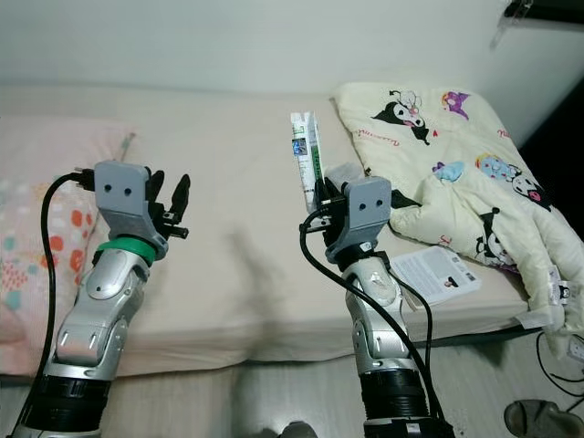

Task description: Clean up the room

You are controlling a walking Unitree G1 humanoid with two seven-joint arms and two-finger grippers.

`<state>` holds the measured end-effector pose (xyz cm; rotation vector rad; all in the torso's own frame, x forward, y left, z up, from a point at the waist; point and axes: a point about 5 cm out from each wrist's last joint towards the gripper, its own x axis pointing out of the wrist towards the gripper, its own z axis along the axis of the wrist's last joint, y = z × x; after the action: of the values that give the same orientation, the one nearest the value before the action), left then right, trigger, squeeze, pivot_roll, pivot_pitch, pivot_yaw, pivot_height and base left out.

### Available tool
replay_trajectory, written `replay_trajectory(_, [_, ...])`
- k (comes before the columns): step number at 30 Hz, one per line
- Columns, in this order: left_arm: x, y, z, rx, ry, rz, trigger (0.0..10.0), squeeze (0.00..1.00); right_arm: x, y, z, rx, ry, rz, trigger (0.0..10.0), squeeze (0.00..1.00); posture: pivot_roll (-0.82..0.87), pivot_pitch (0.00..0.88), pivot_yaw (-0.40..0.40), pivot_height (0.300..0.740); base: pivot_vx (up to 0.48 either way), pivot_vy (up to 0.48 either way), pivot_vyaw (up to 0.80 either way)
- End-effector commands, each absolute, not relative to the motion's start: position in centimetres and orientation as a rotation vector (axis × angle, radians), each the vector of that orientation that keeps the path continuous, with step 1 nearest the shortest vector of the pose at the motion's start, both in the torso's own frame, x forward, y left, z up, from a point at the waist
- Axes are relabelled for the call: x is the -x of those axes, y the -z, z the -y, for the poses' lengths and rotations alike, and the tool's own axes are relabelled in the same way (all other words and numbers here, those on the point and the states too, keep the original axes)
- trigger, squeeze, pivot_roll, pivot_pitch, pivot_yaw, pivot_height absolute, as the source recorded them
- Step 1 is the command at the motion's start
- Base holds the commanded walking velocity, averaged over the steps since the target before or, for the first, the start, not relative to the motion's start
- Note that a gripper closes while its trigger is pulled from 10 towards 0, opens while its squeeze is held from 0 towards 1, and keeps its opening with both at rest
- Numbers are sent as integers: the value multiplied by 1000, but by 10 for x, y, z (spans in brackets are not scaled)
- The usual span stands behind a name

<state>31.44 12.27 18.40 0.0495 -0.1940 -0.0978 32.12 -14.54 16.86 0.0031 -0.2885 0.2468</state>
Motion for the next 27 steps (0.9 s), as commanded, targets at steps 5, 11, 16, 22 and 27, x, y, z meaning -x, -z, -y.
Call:
replay_trajectory(5, [-312, -184, -120, -66, 114, 207, 10000, 0, -321, -164, 148, 6, -240, 276, 10000, 0, -62, 55, -43, 720, 0, -480, 0])
replay_trajectory(11, [-313, -184, -119, -64, 118, 209, 10000, 0, -321, -164, 147, -2, -236, 276, 10000, 0, -63, 53, -39, 720, 0, -480, 0])
replay_trajectory(16, [-314, -184, -120, -64, 116, 205, 10000, 0, -321, -164, 147, -5, -236, 277, 10000, 0, -63, 51, -36, 720, 0, -477, 0])
replay_trajectory(22, [-315, -182, -120, -72, 115, 194, 10000, 0, -321, -164, 147, -10, -232, 277, 10000, 0, -65, 51, -33, 720, 0, -426, 0])
replay_trajectory(27, [-315, -182, -120, -75, 114, 195, 10000, 0, -321, -164, 147, -13, -231, 276, 10000, 0, -65, 52, -32, 720, 0, -392, 0])
